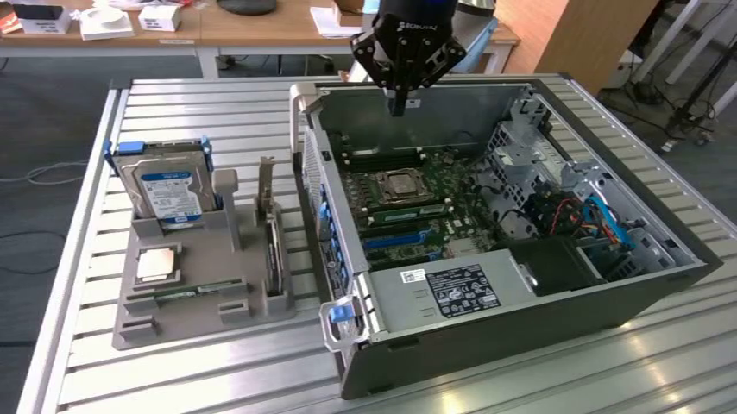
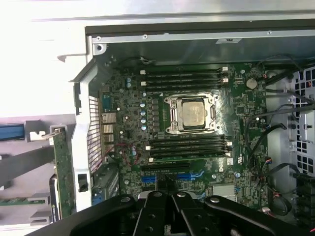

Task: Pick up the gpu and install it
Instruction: 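Reach for the gpu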

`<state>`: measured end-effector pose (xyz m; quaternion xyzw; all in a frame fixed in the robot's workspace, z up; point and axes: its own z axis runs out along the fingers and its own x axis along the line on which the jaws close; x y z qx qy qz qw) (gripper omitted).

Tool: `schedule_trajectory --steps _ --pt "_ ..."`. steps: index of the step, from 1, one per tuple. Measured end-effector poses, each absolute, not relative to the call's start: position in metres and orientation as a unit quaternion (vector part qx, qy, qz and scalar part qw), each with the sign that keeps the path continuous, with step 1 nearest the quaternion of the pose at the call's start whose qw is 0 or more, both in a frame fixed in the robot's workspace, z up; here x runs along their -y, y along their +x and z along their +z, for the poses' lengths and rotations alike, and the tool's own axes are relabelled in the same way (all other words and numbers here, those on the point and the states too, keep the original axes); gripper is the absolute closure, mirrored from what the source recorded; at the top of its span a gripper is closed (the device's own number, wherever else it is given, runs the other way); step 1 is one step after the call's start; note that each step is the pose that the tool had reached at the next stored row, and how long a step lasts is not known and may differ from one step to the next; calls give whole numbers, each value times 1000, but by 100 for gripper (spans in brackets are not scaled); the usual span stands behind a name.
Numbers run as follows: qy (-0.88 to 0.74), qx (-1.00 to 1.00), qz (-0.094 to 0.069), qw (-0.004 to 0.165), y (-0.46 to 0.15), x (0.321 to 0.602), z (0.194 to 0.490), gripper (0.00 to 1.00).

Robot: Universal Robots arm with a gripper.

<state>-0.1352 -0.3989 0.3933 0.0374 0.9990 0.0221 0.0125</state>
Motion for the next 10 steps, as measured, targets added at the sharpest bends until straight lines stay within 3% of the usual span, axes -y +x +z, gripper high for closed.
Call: schedule_trajectory --steps 10 --pt "37 -999 22 13 -159 399 393 89"
